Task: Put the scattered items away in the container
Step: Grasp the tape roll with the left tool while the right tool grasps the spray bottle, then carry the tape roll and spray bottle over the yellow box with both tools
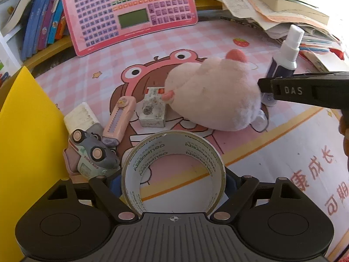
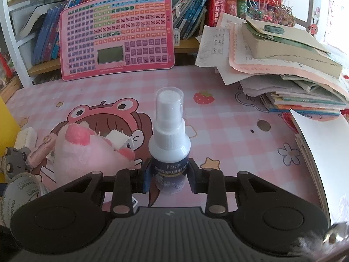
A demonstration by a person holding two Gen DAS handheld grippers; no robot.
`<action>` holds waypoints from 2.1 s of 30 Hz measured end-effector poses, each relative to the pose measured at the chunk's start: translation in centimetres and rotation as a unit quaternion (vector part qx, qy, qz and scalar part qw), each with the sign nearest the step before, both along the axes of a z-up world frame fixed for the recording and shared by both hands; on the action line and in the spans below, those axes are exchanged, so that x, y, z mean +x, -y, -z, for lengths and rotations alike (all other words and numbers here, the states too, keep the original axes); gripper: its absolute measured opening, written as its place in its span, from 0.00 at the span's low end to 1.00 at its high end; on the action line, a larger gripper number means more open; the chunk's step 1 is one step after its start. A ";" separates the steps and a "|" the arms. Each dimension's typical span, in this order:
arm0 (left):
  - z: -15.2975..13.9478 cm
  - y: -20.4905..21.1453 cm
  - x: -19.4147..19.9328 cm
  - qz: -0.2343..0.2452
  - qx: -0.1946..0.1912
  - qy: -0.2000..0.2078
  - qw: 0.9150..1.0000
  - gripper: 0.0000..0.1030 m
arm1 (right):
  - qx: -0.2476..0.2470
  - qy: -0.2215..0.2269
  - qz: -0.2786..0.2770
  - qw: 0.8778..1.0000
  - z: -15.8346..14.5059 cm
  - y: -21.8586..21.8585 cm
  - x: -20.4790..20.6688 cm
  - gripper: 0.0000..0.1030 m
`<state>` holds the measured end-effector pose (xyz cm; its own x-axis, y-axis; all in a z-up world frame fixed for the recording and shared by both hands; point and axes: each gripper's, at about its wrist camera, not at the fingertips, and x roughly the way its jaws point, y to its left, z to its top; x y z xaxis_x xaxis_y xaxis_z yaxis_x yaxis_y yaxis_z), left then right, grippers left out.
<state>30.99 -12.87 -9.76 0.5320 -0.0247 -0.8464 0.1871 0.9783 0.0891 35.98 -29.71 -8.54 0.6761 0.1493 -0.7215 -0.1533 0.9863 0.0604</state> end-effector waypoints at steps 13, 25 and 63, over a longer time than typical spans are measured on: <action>-4.8 0.0 -2.4 0.003 -0.051 0.046 0.998 0.83 | 0.045 -0.001 0.027 0.999 -1.5 2.2 -3.6 0.30; -8.7 -0.6 -4.4 0.035 -0.090 0.095 0.991 0.83 | 0.054 0.020 0.007 0.998 -3.8 0.0 -7.5 0.30; -15.0 -30.0 -14.6 0.013 -0.036 0.236 0.971 0.83 | 0.017 0.122 -0.135 0.983 -12.4 -28.2 -16.0 0.30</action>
<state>16.37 17.17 5.24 0.8588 -0.0925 -0.5040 0.1659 0.9808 0.1028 19.94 -1.52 3.83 0.7606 0.3677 -0.5351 -0.4229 0.9059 0.0214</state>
